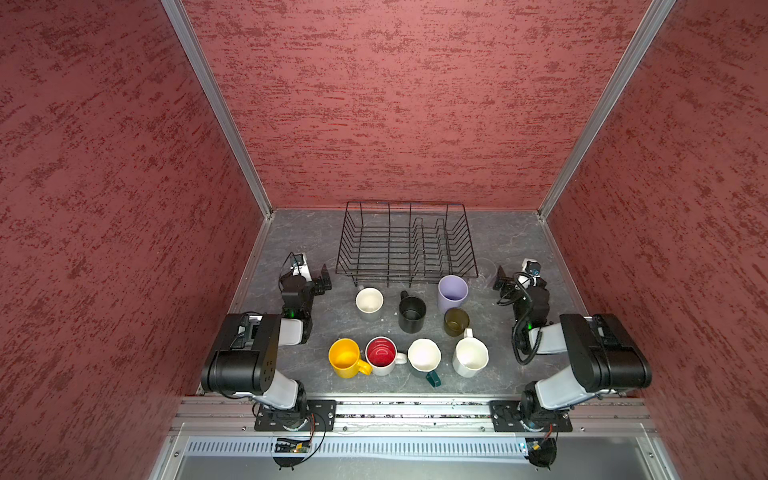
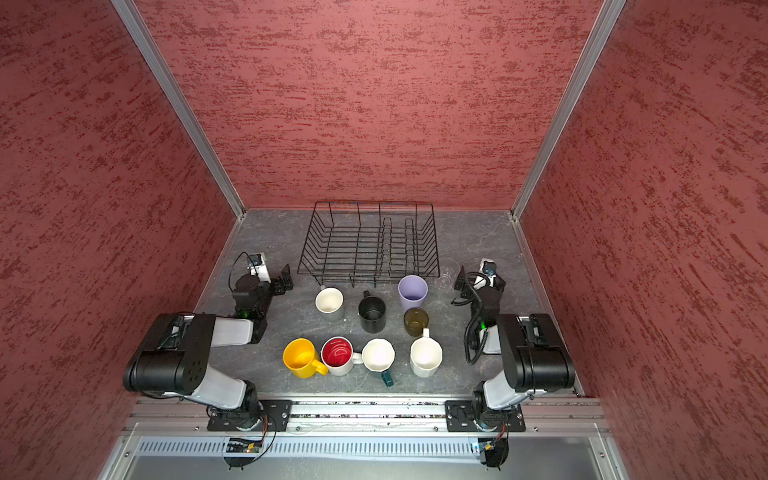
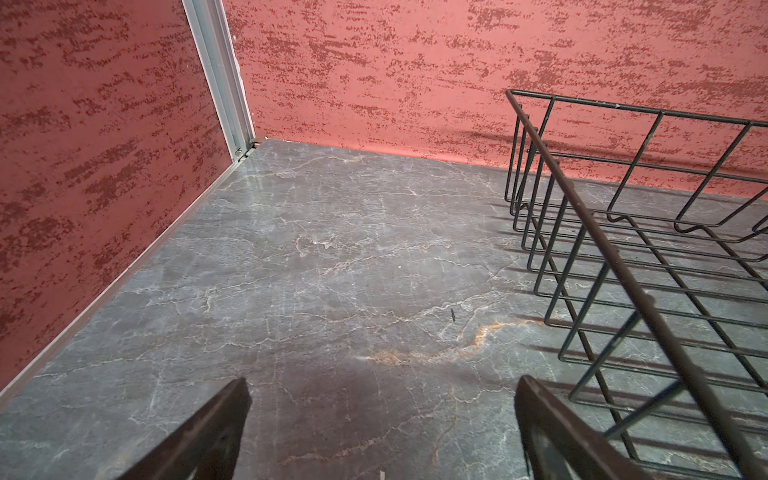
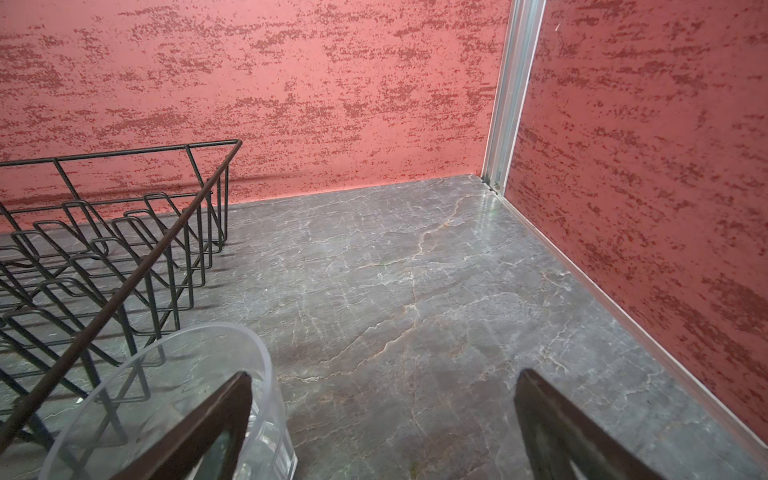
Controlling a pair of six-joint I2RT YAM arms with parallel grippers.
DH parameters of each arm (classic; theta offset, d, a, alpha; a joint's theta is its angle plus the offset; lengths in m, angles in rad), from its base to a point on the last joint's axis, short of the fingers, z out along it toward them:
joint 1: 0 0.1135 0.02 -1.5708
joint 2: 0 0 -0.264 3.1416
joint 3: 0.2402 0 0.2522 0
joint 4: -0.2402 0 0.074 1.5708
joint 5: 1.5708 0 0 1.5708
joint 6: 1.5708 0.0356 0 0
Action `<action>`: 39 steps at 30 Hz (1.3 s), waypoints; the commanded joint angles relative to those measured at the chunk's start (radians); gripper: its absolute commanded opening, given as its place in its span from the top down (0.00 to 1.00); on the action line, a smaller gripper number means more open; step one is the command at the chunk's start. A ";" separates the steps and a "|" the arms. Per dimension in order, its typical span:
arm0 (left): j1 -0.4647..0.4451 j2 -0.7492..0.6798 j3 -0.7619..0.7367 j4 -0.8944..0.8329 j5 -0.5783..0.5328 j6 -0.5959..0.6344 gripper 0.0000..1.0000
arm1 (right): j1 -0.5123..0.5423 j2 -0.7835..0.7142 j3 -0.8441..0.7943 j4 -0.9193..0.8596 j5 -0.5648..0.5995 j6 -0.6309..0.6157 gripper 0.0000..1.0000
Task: Load the cups into the dish rack
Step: 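Raise both arms from the rest pose toward the cups, then lower the right gripper onto the lavender cup and close on it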
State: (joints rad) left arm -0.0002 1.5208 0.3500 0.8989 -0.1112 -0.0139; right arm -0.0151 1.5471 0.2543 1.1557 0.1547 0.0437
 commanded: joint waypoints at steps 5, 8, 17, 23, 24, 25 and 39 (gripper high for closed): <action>0.005 0.015 0.014 0.030 -0.005 -0.006 0.00 | -0.006 0.006 0.017 0.030 0.015 -0.011 0.01; 0.005 0.016 0.014 0.029 -0.005 -0.006 0.00 | -0.005 0.006 0.016 0.030 0.014 -0.010 0.01; 0.006 0.015 0.013 0.030 -0.004 -0.007 0.00 | -0.005 0.004 0.010 0.042 0.014 -0.012 0.01; -0.014 -0.082 0.033 -0.084 -0.025 0.014 0.00 | -0.005 -0.135 -0.003 -0.043 0.059 0.000 0.01; -0.022 -0.122 0.052 -0.155 -0.041 0.016 0.00 | -0.005 -0.181 0.010 -0.102 0.073 0.005 0.01; -0.023 -0.173 0.078 -0.242 -0.062 0.006 0.00 | -0.006 -0.238 0.044 -0.214 0.098 0.019 0.01; 0.136 -0.576 0.345 -0.852 0.220 -0.315 0.00 | -0.007 -0.603 0.360 -0.937 -0.270 0.388 0.08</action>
State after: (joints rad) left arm 0.1192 0.9264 0.6464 0.1619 -0.0387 -0.3264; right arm -0.0170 0.9180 0.5358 0.3832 0.0124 0.4030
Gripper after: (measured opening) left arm 0.996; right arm 0.942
